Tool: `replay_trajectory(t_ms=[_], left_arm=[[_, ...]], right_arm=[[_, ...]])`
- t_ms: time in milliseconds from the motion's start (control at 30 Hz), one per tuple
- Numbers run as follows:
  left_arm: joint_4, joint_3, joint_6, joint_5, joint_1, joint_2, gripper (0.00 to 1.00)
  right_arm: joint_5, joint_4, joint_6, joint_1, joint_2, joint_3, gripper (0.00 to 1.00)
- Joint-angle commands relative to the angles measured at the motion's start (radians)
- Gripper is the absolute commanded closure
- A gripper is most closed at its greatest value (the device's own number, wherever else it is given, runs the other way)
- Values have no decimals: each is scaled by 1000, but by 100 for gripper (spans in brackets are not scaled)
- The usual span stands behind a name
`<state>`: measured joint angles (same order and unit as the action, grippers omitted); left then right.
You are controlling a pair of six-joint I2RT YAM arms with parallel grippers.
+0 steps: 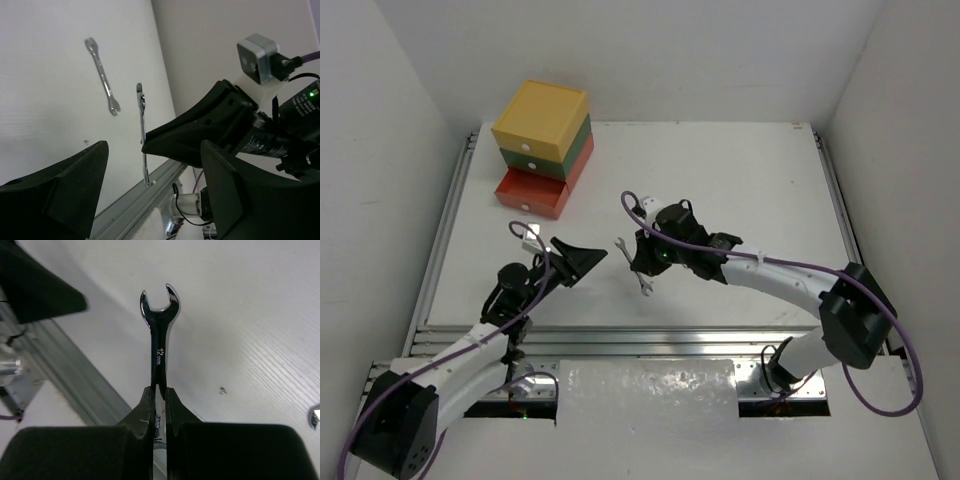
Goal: Sort the tools into containers
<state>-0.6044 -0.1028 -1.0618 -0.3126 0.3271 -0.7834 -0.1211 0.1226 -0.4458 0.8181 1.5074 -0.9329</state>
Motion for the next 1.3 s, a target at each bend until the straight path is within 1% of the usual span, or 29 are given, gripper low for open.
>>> replay_trajectory(t_ms=[0,33,100,167,267,300,333,367,433,467,500,600,700,733,767,800,833,867,900,933,967,1000,1033,1100,1133,1200,1233,1267], left_arm=[[-182,-32,-33,43,39,-49,29],[-193,-41,-33,44,52,-60,29],[-204,-54,-32,61,66,-95,33],[-222,-71,-30,67,79,-131,34],[-248,-89,-32,64,98,-174,42],[-247,-93,-32,72,104,-180,49],[-248,-100,-33,75,113,-188,53],[-251,-101,-35,78,119,-198,64],[-259,-107,-38,79,138,-209,78],[-256,-110,-40,81,145,-217,91],[-253,-116,-40,81,150,-221,100],[-233,-124,-38,82,165,-224,100],[-144,-149,-27,122,164,-211,100],[-68,-164,-20,136,161,-199,100],[-16,-187,-9,173,156,-194,100],[47,-258,26,197,121,-191,100],[242,-311,46,229,89,-189,100],[337,-428,103,274,-16,-212,100],[403,-483,126,286,-78,-233,100],[517,-532,143,299,-141,-288,100],[556,-581,154,275,-214,-322,100],[580,-665,173,251,-329,-361,100],[651,-707,177,235,-386,-435,100],[676,-814,183,219,-459,-503,100],[698,-842,178,239,-467,-557,100],[687,-911,166,271,-487,-608,100],[692,-935,161,286,-491,-667,100],[695,-989,160,305,-496,-698,100]], right_arm=[[-118,-117,-30,15,-84,6,100],[-132,-117,-31,21,-91,3,100],[-153,-144,-28,29,-107,-9,100],[-167,-138,-15,47,-107,-23,100],[-137,-112,13,88,-96,-63,100],[-135,-107,15,98,-95,-66,100],[-131,-109,18,107,-92,-72,100],[-126,-116,13,110,-92,-73,100],[-115,-118,6,110,-93,-73,100],[-97,-145,-4,110,-93,-73,100],[-85,-146,-8,110,-93,-76,100],[-22,-126,-36,108,-82,-101,100],[6,-126,-42,104,-81,-104,100],[8,-126,-41,99,-85,-101,80],[12,-85,-37,98,-90,-99,53],[78,-55,-36,87,-98,-104,26],[125,-14,-39,78,-110,-106,3],[202,62,-41,66,-140,-106,1],[205,92,-42,28,-160,-100,1],[198,118,-41,6,-182,-92,1],[196,152,-39,-11,-231,-69,1],[202,161,-39,-31,-257,-54,1],[218,167,-27,-36,-283,-38,1],[227,184,-18,-51,-346,-3,1],[235,192,-8,-59,-361,3,1],[235,206,-1,-83,-387,19,1],[232,213,5,-92,-392,19,1],[230,225,7,-99,-394,20,1]])
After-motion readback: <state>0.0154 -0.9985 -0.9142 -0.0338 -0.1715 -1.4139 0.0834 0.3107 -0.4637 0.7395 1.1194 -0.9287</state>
